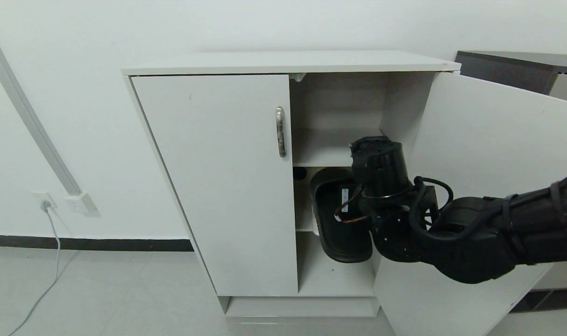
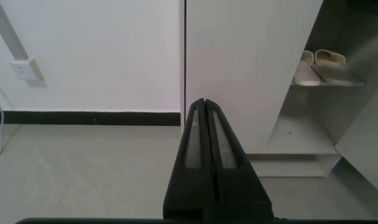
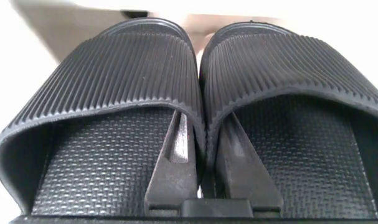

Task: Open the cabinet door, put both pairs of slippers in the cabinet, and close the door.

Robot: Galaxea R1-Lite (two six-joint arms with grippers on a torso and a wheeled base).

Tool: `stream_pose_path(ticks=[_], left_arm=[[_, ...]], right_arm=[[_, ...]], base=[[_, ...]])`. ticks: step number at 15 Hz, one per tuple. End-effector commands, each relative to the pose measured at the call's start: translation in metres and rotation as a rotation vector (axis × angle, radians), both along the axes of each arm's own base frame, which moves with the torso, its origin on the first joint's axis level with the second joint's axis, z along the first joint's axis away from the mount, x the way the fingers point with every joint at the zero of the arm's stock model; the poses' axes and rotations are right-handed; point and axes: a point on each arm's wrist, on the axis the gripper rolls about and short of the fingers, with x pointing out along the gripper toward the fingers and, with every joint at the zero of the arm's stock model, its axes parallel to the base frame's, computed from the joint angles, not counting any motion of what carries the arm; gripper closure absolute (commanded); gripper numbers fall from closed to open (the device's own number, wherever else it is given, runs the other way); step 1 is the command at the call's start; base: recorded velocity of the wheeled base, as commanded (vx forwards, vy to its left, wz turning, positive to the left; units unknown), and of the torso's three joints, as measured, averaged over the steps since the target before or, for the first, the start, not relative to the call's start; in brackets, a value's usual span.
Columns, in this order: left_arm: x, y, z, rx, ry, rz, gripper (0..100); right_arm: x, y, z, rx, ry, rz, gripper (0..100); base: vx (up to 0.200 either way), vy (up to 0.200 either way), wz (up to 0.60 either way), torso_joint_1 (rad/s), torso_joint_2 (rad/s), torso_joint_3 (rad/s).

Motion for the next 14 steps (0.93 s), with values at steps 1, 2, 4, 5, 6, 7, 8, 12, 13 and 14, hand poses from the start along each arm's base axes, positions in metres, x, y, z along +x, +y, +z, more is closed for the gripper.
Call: stream_pose_path(ticks=[1, 2, 4, 5, 6, 7, 8, 12, 13, 14], left_arm=[[0.000, 0.000, 0.000, -0.001, 0.001, 0.000, 100], [0.000, 0.000, 0.000, -0.001, 0.001, 0.000, 100], [0.000, 0.000, 0.000, 0.001, 0.001, 0.000, 100], [0.000, 0.000, 0.000, 0.001, 0.001, 0.000, 100], [0.000, 0.000, 0.000, -0.001, 0.001, 0.000, 100], [0.000, 0.000, 0.000, -0.001, 0.001, 0.000, 100], [0.000, 0.000, 0.000, -0.001, 0.001, 0.000, 100], [0.000, 0.000, 0.000, 0.001, 0.001, 0.000, 100], [0.000, 0.000, 0.000, 0.001, 0.001, 0.000, 100], [0.000, 0.000, 0.000, 0.002, 0.001, 0.000, 100]], right_arm=[[0.007, 0.008, 0.022, 0.056, -0.052, -0.012, 100], [0.010, 0.009, 0.022, 0.050, -0.057, -0.013, 100], [0.015, 0.012, 0.018, 0.032, -0.054, -0.014, 100], [0.020, 0.012, 0.018, 0.035, -0.057, -0.022, 100], [0.023, 0.010, 0.017, 0.030, -0.055, -0.031, 100], [0.024, 0.010, 0.016, 0.029, -0.054, -0.034, 100], [0.025, 0.009, 0.016, 0.029, -0.054, -0.035, 100], [0.025, 0.007, 0.019, 0.020, -0.060, -0.036, 100], [0.024, 0.007, 0.019, 0.020, -0.061, -0.035, 100], [0.025, 0.007, 0.019, 0.013, -0.063, -0.035, 100]], base=[[0.000, 0.000, 0.00, 0.000, 0.00, 0.000], [0.000, 0.000, 0.00, 0.000, 0.00, 0.000], [0.000, 0.000, 0.00, 0.000, 0.00, 0.000], [0.000, 0.000, 0.00, 0.000, 0.00, 0.000], [0.000, 0.000, 0.00, 0.000, 0.00, 0.000], [0.000, 0.000, 0.00, 0.000, 0.00, 0.000], [0.000, 0.000, 0.00, 0.000, 0.00, 0.000], [0.000, 0.000, 0.00, 0.000, 0.00, 0.000], [0.000, 0.000, 0.00, 0.000, 0.00, 0.000], [0.200, 0.000, 0.00, 0.002, 0.00, 0.002]])
